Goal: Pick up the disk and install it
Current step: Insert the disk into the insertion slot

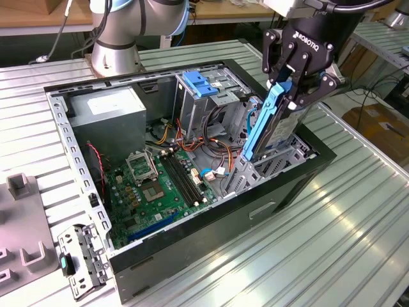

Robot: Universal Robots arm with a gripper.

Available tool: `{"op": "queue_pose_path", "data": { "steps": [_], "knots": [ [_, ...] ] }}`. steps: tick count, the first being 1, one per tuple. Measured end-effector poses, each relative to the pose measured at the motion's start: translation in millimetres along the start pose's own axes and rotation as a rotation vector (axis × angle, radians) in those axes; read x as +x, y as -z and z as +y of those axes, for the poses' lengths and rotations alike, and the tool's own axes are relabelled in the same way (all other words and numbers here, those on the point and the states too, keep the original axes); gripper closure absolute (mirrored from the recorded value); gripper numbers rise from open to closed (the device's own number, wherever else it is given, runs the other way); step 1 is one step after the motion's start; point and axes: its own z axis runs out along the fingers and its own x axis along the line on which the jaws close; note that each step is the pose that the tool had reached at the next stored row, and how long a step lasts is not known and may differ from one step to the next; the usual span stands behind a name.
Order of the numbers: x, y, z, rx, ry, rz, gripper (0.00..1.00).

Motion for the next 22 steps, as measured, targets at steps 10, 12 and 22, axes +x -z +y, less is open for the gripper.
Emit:
{"op": "queue_pose_path", "data": {
  "steps": [10, 12, 22],
  "knots": [
    [0.0, -1.8, 0.1, -0.0022, 0.011, 0.0001, 0.63],
    [-0.1, -2.9, 0.1, -0.0054, 0.012, 0.0001, 0.63],
    [-0.3, -12.8, 0.3, -0.0118, 0.013, 0.0003, 0.63]
  ]
}}
